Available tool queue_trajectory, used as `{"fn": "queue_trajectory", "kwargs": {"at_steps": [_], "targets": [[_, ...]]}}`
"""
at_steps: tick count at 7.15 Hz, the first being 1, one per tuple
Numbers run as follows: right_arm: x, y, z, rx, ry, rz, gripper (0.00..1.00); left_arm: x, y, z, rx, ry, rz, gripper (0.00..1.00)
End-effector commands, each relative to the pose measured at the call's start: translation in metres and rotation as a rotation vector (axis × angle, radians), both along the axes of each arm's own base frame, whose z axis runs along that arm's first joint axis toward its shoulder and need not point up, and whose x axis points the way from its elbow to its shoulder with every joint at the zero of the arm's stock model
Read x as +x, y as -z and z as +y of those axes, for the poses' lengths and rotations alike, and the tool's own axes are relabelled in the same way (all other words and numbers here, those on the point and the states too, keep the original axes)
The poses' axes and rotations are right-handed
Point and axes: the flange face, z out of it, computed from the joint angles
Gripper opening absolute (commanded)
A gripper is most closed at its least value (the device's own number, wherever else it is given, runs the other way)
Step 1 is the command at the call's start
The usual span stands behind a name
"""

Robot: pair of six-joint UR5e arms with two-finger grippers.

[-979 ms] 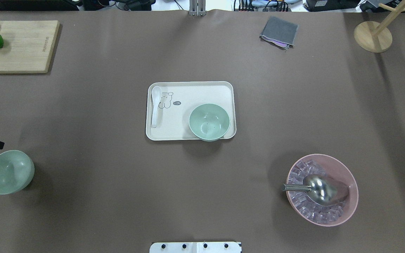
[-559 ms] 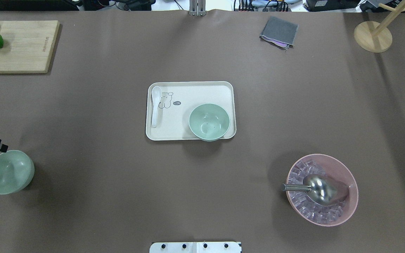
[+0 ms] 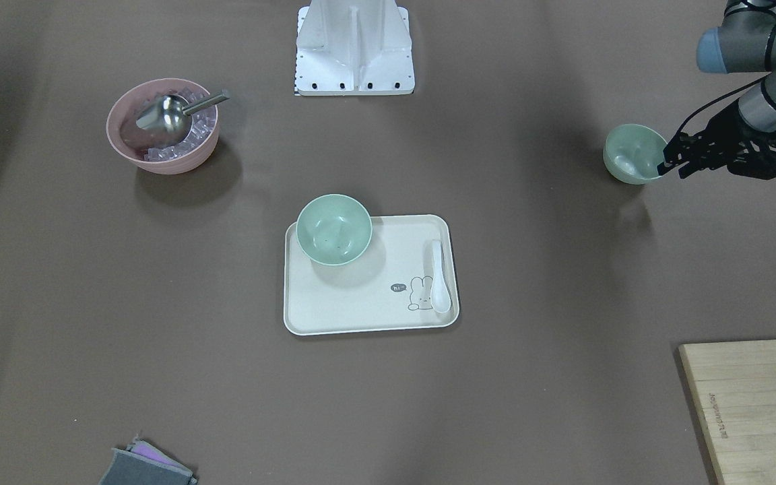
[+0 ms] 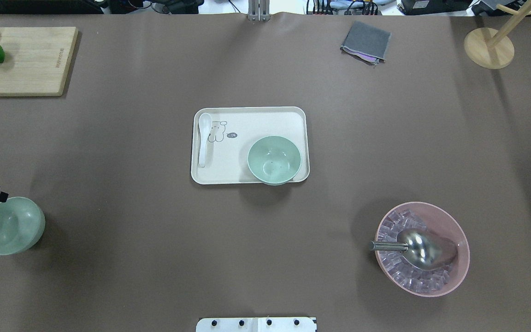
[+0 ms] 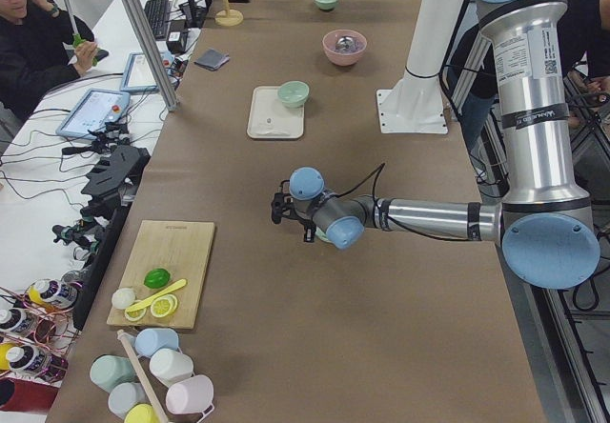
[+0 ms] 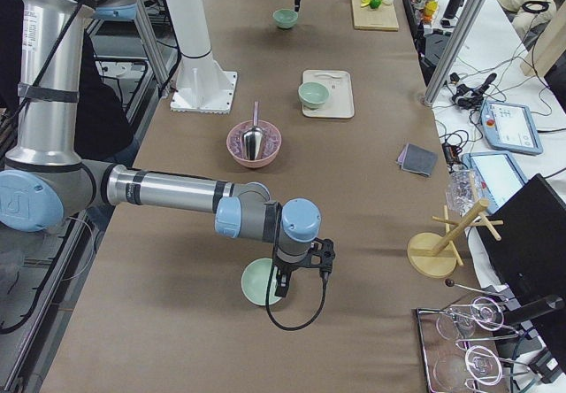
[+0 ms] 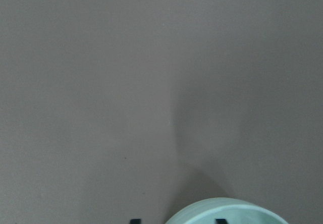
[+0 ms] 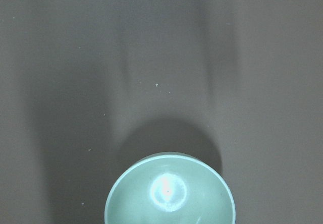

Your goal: Stack green bowls together

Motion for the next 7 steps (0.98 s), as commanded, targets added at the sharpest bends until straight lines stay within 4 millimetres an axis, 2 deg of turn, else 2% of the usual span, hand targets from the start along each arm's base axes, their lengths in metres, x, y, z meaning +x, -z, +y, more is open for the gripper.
{"fn": "queue_trajectory", "kwargs": {"at_steps": [1, 4, 6, 7], "targets": [[-0.0008, -0.0008, 0.0007, -0.004, -0.004, -0.006, 1.00, 0.0117, -0.0051, 0.0055, -0.008, -0.030, -0.005, 0.54], [-0.0012, -0.0012, 0.0017, -0.010, -0.006, -0.012, 1.00, 0.0173, -0.0100, 0.0077, -0.015, -0.043, -0.012, 0.53], [-0.0014, 0.0000, 0.0002, -0.011, -0.009, -0.013, 1.00, 0.0186, -0.0091, 0.0085, -0.015, -0.048, -0.009, 0.00], [-0.0014, 0.0010, -0.0012, -0.011, -0.009, -0.013, 1.00, 0.0191, -0.0068, 0.0080, -0.012, -0.049, -0.005, 0.00]]}}
